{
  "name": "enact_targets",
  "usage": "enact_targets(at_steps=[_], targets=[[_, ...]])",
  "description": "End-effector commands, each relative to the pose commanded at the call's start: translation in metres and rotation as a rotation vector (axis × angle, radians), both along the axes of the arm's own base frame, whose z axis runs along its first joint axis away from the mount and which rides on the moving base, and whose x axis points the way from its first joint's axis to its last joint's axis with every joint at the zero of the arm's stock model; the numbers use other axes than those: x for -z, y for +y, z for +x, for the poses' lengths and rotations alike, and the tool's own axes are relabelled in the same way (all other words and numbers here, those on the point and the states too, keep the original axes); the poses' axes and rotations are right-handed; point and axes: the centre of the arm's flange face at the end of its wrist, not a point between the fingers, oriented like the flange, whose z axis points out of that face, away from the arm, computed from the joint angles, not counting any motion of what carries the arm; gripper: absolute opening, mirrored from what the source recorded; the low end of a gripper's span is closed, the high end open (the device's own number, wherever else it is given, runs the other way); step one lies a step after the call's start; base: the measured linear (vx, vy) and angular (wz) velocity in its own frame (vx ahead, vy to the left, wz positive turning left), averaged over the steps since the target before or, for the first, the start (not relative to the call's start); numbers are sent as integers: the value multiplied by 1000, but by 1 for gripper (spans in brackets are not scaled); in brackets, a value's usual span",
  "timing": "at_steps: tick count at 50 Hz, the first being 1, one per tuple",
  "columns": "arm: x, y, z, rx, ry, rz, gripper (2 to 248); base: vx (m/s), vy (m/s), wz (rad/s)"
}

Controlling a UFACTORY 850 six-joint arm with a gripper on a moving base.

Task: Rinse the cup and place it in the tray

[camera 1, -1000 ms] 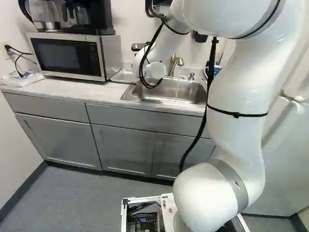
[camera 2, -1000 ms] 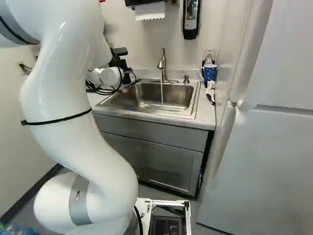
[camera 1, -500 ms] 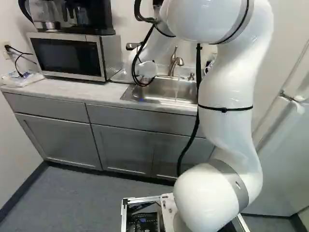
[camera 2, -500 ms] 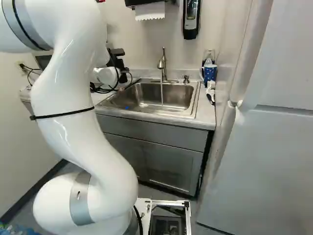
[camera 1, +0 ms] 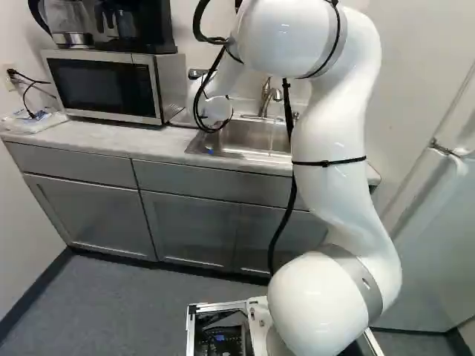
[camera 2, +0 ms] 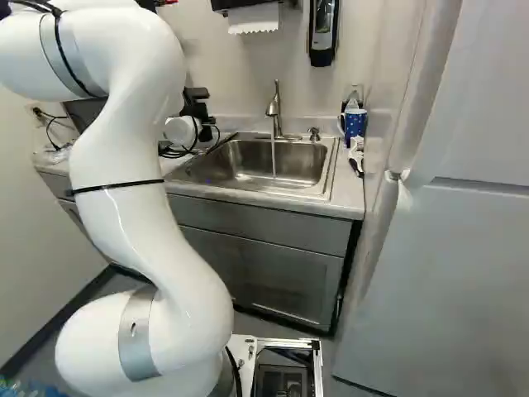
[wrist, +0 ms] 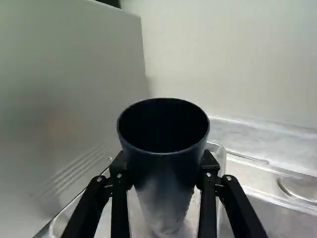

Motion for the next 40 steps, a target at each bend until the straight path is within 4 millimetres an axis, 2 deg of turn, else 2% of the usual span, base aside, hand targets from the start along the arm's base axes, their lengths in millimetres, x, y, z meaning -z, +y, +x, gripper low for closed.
enact_targets(at_steps=[13,37,38,40], targets=[[15,0,1,0,23,-7,124,0,0,0],[15,0,1,0,23,-7,126,0,0,0],[15,0,1,0,23,-7,153,0,0,0],[15,0,1,0,23,-7,153,0,0,0]])
